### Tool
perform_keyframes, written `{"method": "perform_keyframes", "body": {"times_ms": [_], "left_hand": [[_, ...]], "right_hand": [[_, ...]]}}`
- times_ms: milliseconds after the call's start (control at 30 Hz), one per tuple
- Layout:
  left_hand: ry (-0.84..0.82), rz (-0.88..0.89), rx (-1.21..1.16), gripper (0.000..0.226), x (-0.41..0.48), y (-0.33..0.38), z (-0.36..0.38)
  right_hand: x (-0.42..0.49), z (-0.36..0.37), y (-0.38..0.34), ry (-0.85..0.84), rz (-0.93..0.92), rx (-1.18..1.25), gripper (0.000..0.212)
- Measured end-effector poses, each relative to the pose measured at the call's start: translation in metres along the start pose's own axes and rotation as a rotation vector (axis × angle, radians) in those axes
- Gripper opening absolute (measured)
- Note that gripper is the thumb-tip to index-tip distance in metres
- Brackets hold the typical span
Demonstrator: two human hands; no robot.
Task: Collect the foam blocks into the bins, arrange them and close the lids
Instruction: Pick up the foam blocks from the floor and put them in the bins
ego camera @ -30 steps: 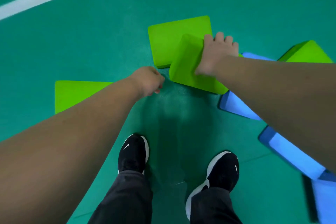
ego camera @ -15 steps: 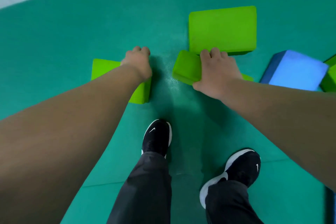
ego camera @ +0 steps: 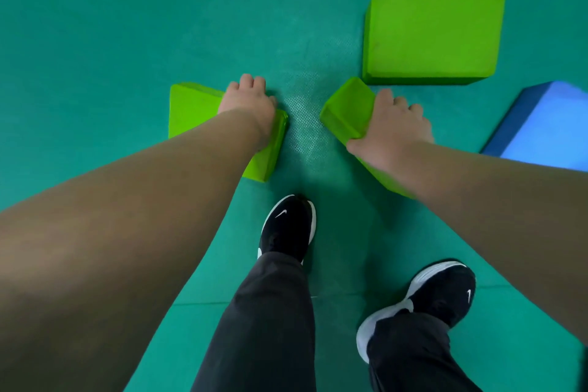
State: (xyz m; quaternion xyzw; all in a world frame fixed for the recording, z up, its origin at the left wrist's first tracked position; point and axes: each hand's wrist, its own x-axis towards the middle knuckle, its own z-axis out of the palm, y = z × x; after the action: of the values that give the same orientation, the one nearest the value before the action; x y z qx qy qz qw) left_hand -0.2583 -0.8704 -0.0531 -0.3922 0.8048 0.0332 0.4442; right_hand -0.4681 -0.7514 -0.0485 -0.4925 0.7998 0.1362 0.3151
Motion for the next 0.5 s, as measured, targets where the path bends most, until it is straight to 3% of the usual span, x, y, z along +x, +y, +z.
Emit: {"method": "perform_keyframes", "body": {"times_ms": [133,267,500], "left_hand": [[-0.093,-0.002,0.044,0.112,-0.005,0.0,-0.004],[-0.065,-0.004,-0.304,0.095,-0.022,0.007,-0.022],[0.052,0.03,-0.555,0.095,-0.074,0.052,-0.107]], "right_hand": [[0.002,-0.012,0.005,-0.046,-0.007,0.051,0.089],[-0.012,-0.031,0.022,-0.074,0.036,0.083,0.086],[-0.072,-0.096,0.082,-0.036,0.102,0.144,0.083]]}}
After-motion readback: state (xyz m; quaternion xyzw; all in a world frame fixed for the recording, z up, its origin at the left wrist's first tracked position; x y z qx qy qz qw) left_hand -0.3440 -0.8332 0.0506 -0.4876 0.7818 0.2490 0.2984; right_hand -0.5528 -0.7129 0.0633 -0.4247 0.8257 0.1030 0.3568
